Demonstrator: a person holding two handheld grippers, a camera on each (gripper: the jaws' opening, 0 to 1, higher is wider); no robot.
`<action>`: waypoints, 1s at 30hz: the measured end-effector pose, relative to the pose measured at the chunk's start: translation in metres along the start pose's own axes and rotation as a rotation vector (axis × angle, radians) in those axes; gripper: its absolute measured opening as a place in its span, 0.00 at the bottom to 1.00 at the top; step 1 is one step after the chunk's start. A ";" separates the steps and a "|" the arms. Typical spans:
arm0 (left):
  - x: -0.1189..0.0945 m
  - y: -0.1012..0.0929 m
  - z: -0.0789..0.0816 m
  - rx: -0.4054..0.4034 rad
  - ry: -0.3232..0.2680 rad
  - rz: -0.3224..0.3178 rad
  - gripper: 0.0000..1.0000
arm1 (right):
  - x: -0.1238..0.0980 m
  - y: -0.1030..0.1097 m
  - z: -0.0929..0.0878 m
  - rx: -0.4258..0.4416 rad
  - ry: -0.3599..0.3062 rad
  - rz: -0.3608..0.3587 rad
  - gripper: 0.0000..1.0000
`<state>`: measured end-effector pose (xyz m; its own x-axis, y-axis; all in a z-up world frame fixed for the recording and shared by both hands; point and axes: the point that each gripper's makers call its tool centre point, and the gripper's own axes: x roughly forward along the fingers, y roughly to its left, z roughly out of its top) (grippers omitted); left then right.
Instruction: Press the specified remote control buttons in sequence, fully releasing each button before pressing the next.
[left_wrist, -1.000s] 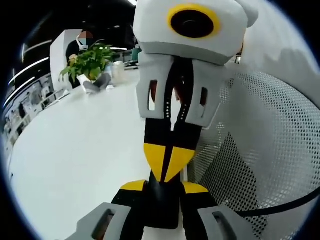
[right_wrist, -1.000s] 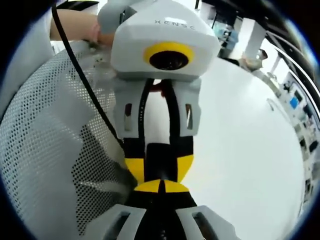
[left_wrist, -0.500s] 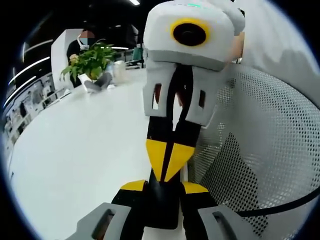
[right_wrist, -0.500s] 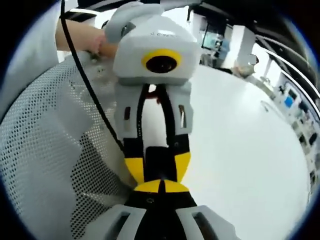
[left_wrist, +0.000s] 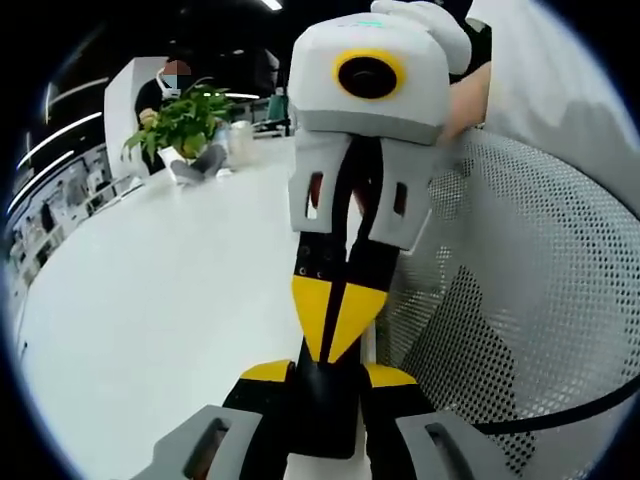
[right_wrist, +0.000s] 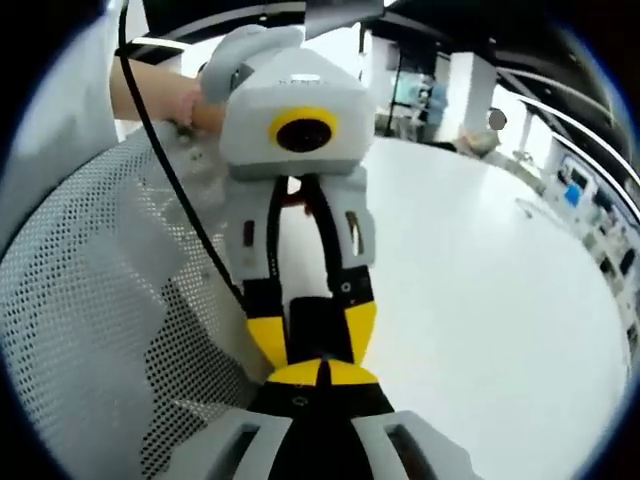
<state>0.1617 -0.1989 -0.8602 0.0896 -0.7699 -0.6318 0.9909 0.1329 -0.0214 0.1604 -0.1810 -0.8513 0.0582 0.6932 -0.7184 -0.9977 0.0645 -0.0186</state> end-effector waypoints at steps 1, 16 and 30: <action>0.000 0.000 0.000 0.001 0.000 0.000 0.26 | 0.000 0.000 0.000 0.001 0.000 0.001 0.00; 0.000 0.000 0.000 0.000 -0.002 0.004 0.26 | 0.005 0.006 0.005 -0.003 -0.028 0.028 0.06; 0.000 0.000 0.000 0.004 0.002 0.005 0.26 | 0.002 0.006 0.002 -0.006 -0.013 0.021 0.09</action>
<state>0.1621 -0.1992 -0.8604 0.0946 -0.7679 -0.6335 0.9908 0.1344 -0.0150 0.1547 -0.1776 -0.8516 0.0372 0.7039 -0.7093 -0.9989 0.0456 -0.0072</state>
